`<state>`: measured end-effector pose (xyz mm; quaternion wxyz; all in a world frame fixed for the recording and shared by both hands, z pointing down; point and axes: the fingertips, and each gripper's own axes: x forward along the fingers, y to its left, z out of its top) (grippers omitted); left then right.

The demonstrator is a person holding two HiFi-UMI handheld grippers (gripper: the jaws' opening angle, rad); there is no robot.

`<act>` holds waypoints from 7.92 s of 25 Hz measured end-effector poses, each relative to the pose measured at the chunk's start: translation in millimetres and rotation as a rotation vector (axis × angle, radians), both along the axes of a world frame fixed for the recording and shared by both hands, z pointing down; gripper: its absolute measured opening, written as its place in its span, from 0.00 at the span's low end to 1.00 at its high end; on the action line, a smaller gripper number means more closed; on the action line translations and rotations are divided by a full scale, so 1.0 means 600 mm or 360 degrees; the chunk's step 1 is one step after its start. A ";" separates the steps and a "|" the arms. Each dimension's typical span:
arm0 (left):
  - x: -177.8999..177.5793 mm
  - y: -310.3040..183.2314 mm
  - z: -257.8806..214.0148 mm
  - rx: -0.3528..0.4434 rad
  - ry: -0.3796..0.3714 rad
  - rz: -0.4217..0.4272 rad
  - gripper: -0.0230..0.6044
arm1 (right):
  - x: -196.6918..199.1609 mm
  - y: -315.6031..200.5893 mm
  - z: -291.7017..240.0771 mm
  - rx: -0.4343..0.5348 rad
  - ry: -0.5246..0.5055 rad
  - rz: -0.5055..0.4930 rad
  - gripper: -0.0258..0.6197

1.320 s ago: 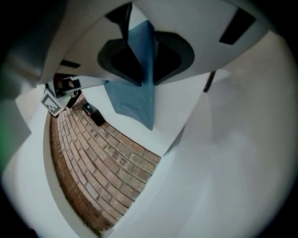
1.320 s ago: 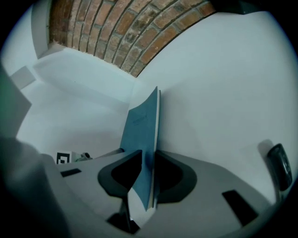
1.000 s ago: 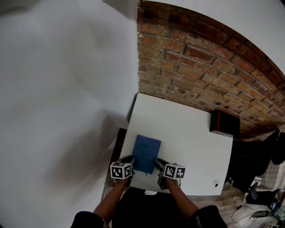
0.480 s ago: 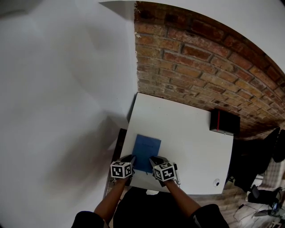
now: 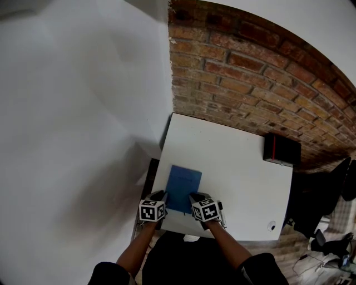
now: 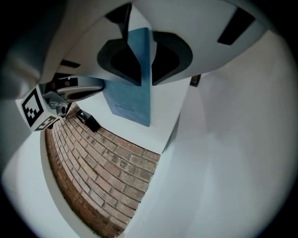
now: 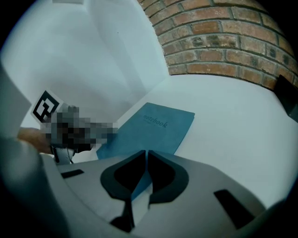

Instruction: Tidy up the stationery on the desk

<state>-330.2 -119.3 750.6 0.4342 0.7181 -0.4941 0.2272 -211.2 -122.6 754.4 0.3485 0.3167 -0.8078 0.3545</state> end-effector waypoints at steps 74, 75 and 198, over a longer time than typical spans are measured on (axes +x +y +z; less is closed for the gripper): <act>0.179 0.085 -0.051 0.0258 -0.0060 0.0432 0.11 | 0.301 0.167 0.009 0.0053 0.0613 0.0169 0.15; 0.177 0.084 -0.052 0.0260 -0.0061 0.0430 0.11 | 0.302 0.165 0.009 0.0054 0.0605 0.0177 0.15; 0.048 0.104 -0.041 0.0188 -0.0110 0.0233 0.11 | 0.083 0.019 -0.002 -0.0452 -0.0653 0.0932 0.18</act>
